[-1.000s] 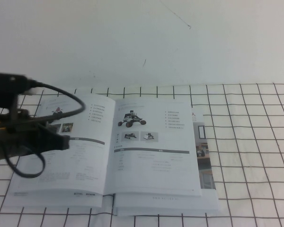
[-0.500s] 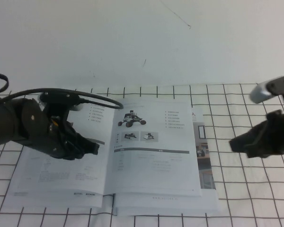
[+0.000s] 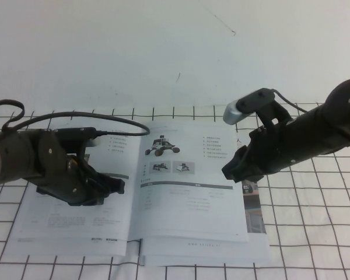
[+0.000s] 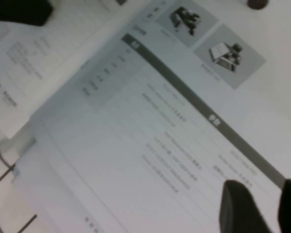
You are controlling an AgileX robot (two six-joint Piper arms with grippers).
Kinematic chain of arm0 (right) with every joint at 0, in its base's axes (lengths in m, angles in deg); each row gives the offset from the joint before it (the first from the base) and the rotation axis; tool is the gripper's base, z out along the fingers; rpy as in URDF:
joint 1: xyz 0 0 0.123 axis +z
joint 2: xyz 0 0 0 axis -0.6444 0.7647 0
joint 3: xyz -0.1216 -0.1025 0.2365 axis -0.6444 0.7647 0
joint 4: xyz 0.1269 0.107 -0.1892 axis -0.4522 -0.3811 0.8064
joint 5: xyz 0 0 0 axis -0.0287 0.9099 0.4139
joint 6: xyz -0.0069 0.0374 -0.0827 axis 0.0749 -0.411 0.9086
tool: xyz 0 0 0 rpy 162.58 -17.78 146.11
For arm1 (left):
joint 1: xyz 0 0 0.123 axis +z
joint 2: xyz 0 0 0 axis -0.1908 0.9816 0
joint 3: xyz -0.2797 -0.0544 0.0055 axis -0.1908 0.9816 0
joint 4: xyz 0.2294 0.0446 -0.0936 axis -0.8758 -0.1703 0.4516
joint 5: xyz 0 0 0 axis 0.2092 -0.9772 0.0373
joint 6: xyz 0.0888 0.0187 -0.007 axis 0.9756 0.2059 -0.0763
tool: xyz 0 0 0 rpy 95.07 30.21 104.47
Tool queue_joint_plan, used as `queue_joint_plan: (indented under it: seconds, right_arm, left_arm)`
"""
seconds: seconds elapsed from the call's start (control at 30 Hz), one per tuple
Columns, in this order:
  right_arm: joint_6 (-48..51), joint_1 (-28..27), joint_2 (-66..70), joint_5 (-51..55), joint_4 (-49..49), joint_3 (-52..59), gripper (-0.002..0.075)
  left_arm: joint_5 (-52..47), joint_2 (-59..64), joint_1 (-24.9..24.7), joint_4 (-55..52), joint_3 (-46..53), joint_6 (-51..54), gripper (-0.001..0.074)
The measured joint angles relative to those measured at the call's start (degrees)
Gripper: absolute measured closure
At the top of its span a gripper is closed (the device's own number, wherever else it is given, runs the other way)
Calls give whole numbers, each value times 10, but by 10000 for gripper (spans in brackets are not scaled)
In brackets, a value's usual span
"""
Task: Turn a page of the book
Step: Open the closed book
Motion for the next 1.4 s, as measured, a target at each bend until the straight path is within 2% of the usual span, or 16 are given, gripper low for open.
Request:
queue_joint_plan:
  seconds: [0.17,0.27,0.6,1.13,1.4]
  right_arm:
    - [-136,0,44,-1,74,-23,358]
    - [-159,0,68,3,86,-23,302]
    - [-189,0,110,-14,66,-26,283]
    - [-189,0,121,-20,-77,-27,282]
    - [-187,0,82,-19,-96,-27,282]
  left_arm:
    - [15,0,3,1,10,-24,737]
    - [38,0,4,2,26,-29,737]
    - [111,-2,4,24,69,-62,737]
    - [113,-2,4,25,69,-50,737]
    - [113,-2,4,25,69,-45,737]
